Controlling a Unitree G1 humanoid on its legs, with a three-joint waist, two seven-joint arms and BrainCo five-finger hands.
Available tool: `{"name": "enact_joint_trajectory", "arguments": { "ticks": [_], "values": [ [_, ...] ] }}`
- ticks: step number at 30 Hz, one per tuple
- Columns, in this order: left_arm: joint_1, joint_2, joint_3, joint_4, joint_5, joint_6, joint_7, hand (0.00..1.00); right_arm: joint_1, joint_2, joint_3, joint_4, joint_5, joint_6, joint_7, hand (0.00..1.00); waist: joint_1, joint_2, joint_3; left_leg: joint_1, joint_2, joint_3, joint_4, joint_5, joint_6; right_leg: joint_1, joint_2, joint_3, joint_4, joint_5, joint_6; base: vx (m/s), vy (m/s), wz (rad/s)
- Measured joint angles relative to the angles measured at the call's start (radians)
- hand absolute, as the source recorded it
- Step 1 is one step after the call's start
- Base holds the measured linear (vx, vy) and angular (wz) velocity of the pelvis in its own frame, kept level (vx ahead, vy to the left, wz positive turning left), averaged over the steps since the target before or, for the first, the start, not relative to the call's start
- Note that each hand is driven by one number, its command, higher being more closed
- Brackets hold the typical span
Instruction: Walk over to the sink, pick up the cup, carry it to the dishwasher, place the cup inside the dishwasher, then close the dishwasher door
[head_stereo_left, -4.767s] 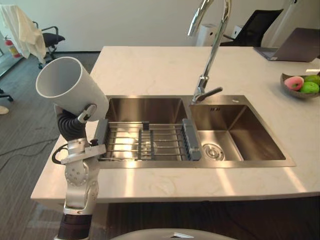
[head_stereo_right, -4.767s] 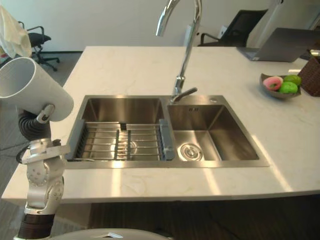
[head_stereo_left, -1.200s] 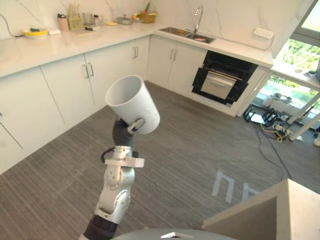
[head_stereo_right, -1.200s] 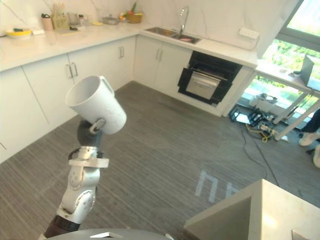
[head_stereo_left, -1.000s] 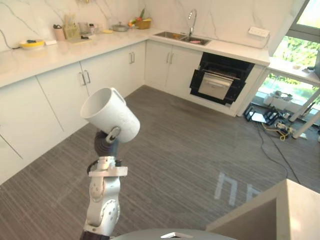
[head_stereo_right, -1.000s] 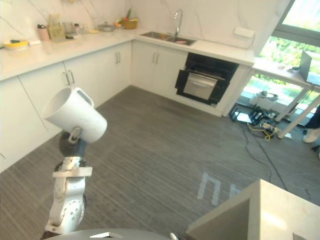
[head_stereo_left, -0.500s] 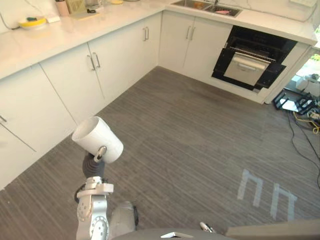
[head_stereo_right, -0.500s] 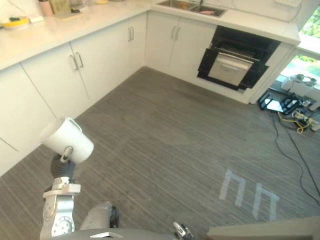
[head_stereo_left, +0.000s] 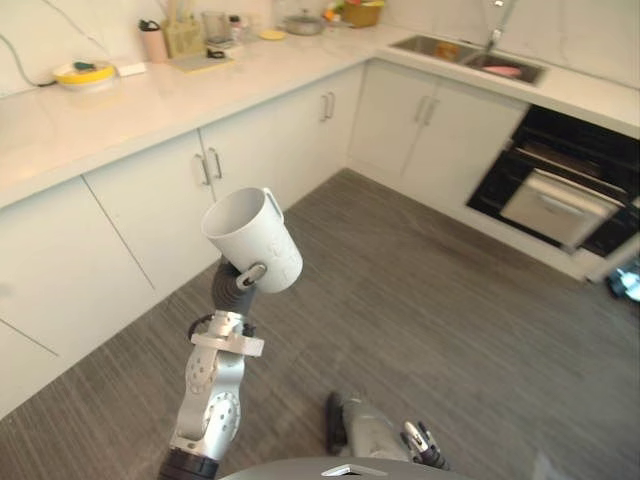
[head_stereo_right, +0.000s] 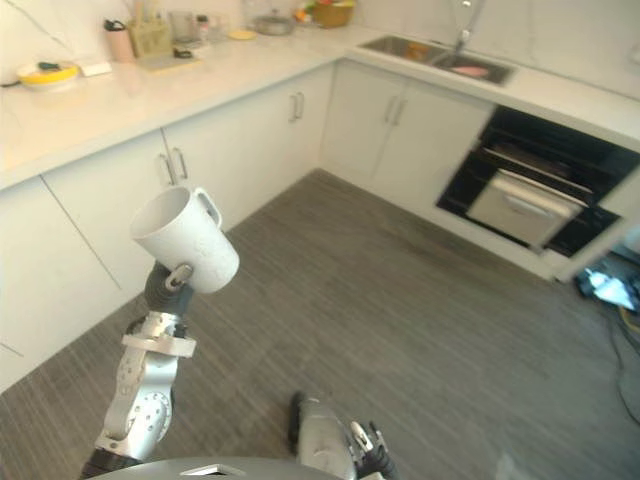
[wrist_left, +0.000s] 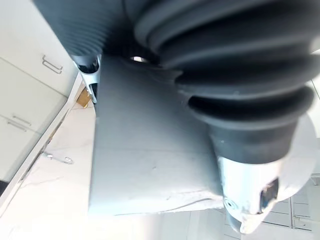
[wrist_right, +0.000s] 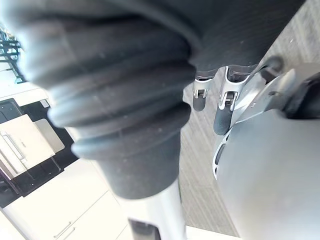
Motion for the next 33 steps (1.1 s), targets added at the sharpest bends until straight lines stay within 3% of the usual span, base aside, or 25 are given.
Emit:
{"name": "enact_joint_trajectory", "arguments": {
  "ticks": [1,2,3,4,5,6,7,8,9,10,12,13,15,17,18,20,21,23,24,27,28,29,30,31,33],
  "values": [
    [0.008,0.000,0.002,0.001,0.000,-0.001,-0.006,1.00,0.012,0.000,0.014,0.000,0.032,-0.009,-0.012,0.00,0.002,-0.003,-0.002,0.022,0.001,-0.002,0.015,-0.016,-0.005,-0.001,0.000,0.003,-0.019,0.048,-0.007,0.60,-0.185,0.55],
    [0.022,-0.011,0.001,0.016,0.000,0.001,-0.009,1.00,0.015,-0.007,0.017,-0.001,0.085,-0.029,-0.046,0.00,0.002,0.013,-0.005,0.051,0.028,0.005,0.038,-0.027,-0.014,0.009,0.011,-0.016,0.029,0.148,-0.025,0.79,-0.234,0.12],
    [0.033,-0.017,-0.008,0.022,0.000,0.004,-0.009,1.00,0.015,-0.011,0.006,-0.028,0.133,-0.047,-0.085,0.00,0.000,0.063,-0.005,0.079,0.059,0.022,0.069,-0.010,-0.025,0.018,0.012,-0.062,0.092,0.199,-0.062,0.78,-0.218,-0.13],
    [0.032,-0.026,-0.018,0.026,0.001,0.004,-0.008,1.00,0.008,-0.021,-0.014,-0.063,0.200,-0.063,-0.124,0.00,-0.002,0.105,-0.001,0.086,0.096,0.045,0.112,0.037,-0.046,0.017,0.045,-0.068,0.161,0.139,-0.083,0.91,-0.242,-0.28],
    [0.026,-0.025,-0.023,0.026,0.002,0.004,-0.008,1.00,0.002,-0.019,-0.017,-0.081,0.233,-0.072,-0.149,0.00,-0.008,0.116,-0.005,0.085,0.098,0.050,0.141,0.085,-0.054,0.022,0.051,-0.066,0.196,0.106,-0.090,0.73,-0.206,-0.36],
    [0.016,-0.025,-0.033,0.026,0.002,0.003,-0.007,1.00,0.001,-0.012,-0.026,-0.126,0.268,-0.085,-0.184,0.00,-0.029,0.102,-0.003,0.061,0.092,0.056,0.218,0.217,-0.052,0.044,0.054,-0.065,0.226,0.053,-0.103,0.87,-0.280,-0.31],
    [0.003,-0.038,-0.045,0.026,0.003,0.002,-0.012,1.00,0.013,0.000,-0.029,-0.177,0.277,-0.102,-0.214,0.00,-0.045,0.101,0.001,0.025,0.099,0.052,0.336,0.379,-0.120,0.103,0.076,-0.067,0.207,0.009,-0.106,0.72,-0.219,-0.36],
    [-0.004,-0.048,-0.053,0.026,0.003,0.000,-0.014,1.00,0.019,0.006,-0.036,-0.203,0.278,-0.109,-0.233,0.00,-0.043,0.108,0.003,-0.010,0.110,0.045,0.415,0.484,-0.173,0.135,0.089,-0.058,0.188,-0.005,-0.110,0.66,-0.121,-0.39],
    [-0.016,-0.054,-0.076,0.026,0.007,-0.004,-0.015,1.00,0.027,0.018,-0.046,-0.242,0.292,-0.129,-0.263,0.00,-0.042,0.111,0.008,-0.131,0.137,0.022,0.644,0.598,-0.245,0.197,0.123,-0.037,0.150,-0.041,-0.125,0.59,-0.044,-0.39],
    [-0.036,-0.061,-0.099,0.021,0.042,-0.004,-0.013,1.00,0.027,0.026,-0.055,-0.263,0.305,-0.138,-0.272,0.00,-0.038,0.105,0.033,-0.256,0.164,0.028,0.873,0.528,-0.203,0.275,0.155,-0.025,0.111,-0.065,-0.146,0.55,-0.047,-0.41],
    [-0.019,-0.061,-0.103,0.017,0.071,-0.003,-0.012,1.00,0.019,0.025,-0.051,-0.267,0.306,-0.157,-0.269,0.00,-0.012,0.084,0.059,-0.371,0.167,0.042,0.995,0.400,-0.125,0.387,0.181,0.023,0.055,-0.081,-0.159,0.46,-0.050,-0.67],
    [0.000,-0.060,-0.102,0.013,0.078,-0.002,-0.011,1.00,0.018,0.024,-0.051,-0.269,0.306,-0.171,-0.269,0.00,0.004,0.074,0.056,-0.441,0.172,0.065,0.998,0.325,-0.093,0.447,0.186,0.050,0.010,-0.084,-0.162,0.42,-0.012,-1.11],
    [0.032,-0.050,-0.076,-0.044,0.076,0.002,-0.027,1.00,0.016,0.014,-0.042,-0.325,0.316,-0.195,-0.277,0.00,0.042,0.064,0.050,-0.598,0.202,0.130,0.816,0.215,-0.083,0.536,0.187,0.153,-0.055,-0.103,-0.157,0.48,0.075,-1.35],
    [0.076,-0.045,-0.046,-0.109,0.066,0.009,-0.045,1.00,0.013,0.015,-0.006,-0.430,0.316,-0.209,-0.318,0.00,0.047,0.057,0.046,-0.648,0.193,0.140,0.567,0.194,-0.083,0.571,0.176,0.253,-0.063,-0.138,-0.147,0.56,0.228,-1.50],
    [0.126,-0.043,-0.036,-0.148,0.063,0.011,-0.053,1.00,0.007,0.016,0.020,-0.495,0.314,-0.220,-0.341,0.00,0.051,0.043,0.038,-0.633,0.172,0.131,0.337,0.207,-0.099,0.586,0.156,0.322,-0.054,-0.176,-0.137,0.57,0.308,-1.57],
    [0.178,-0.043,-0.040,-0.170,0.066,0.012,-0.059,1.00,0.005,0.022,0.038,-0.569,0.293,-0.245,-0.375,0.00,0.052,0.027,0.029,-0.631,0.136,0.075,0.073,0.254,-0.159,0.613,0.121,0.397,-0.029,-0.254,-0.113,0.63,0.402,-1.27],
    [0.202,-0.038,-0.040,-0.168,0.065,0.013,-0.073,1.00,-0.002,0.021,0.038,-0.585,0.293,-0.265,-0.393,0.00,0.057,0.019,0.025,-0.643,0.130,0.066,0.059,0.330,-0.198,0.645,0.096,0.441,-0.023,-0.308,-0.099,0.66,0.459,-1.08],
    [0.232,-0.010,-0.039,-0.161,0.068,0.012,-0.090,1.00,-0.004,0.030,0.060,-0.580,0.282,-0.282,-0.434,0.00,0.065,-0.026,-0.007,-0.641,0.089,0.117,0.154,0.394,-0.159,0.686,0.028,0.485,-0.029,-0.350,-0.093,0.63,0.424,-0.76],
    [0.231,0.006,-0.037,-0.149,0.068,0.009,-0.123,1.00,-0.004,0.044,0.089,-0.578,0.243,-0.291,-0.476,0.00,0.042,-0.060,-0.016,-0.673,0.074,0.144,0.312,0.297,-0.096,0.698,-0.009,0.482,0.008,-0.317,-0.058,0.72,0.439,-0.41],
    [0.181,0.035,-0.061,-0.102,0.073,0.004,-0.168,1.00,-0.038,0.047,0.075,-0.543,0.183,-0.317,-0.544,0.00,0.041,-0.062,0.004,-0.699,0.080,0.178,0.537,0.195,-0.081,0.706,-0.006,0.460,0.169,-0.190,-0.025,0.69,0.464,-0.12],
    [0.132,0.056,-0.108,-0.064,0.092,-0.006,-0.186,1.00,-0.039,0.053,0.019,-0.500,0.157,-0.358,-0.584,0.00,0.031,-0.099,-0.034,-0.649,-0.002,0.171,0.354,0.204,-0.060,0.648,-0.042,0.384,0.375,-0.137,0.124,0.30,0.358,-0.02],
    [0.120,0.074,-0.121,-0.063,0.095,-0.012,-0.188,1.00,-0.054,0.055,0.006,-0.467,0.158,-0.370,-0.591,0.00,0.031,-0.129,-0.028,-0.625,-0.017,0.207,0.376,0.192,-0.012,0.613,-0.066,0.372,0.492,-0.101,0.205,0.24,0.245,0.04],
    [0.107,0.095,-0.143,-0.055,0.098,-0.010,-0.187,1.00,-0.058,0.059,0.019,-0.426,0.159,-0.370,-0.606,0.00,0.029,-0.151,-0.030,-0.586,-0.044,0.225,0.368,0.157,0.006,0.535,-0.085,0.354,0.665,-0.024,0.235,0.31,0.144,-0.41],
    [0.101,0.107,-0.188,-0.053,0.108,0.003,-0.180,1.00,-0.061,0.056,0.020,-0.385,0.159,-0.370,-0.608,0.00,0.033,-0.151,-0.029,-0.496,-0.050,0.254,0.320,0.119,0.016,0.399,-0.088,0.264,0.835,0.028,0.180,0.39,0.120,-0.55],
    [0.084,0.107,-0.253,-0.049,0.119,0.006,-0.160,1.00,-0.056,0.057,0.020,-0.399,0.156,-0.378,-0.606,0.00,0.022,-0.110,-0.016,-0.362,-0.049,0.280,0.193,0.118,0.013,0.261,-0.082,0.133,0.934,-0.018,0.066,0.37,0.144,-0.69]
  ]
}}
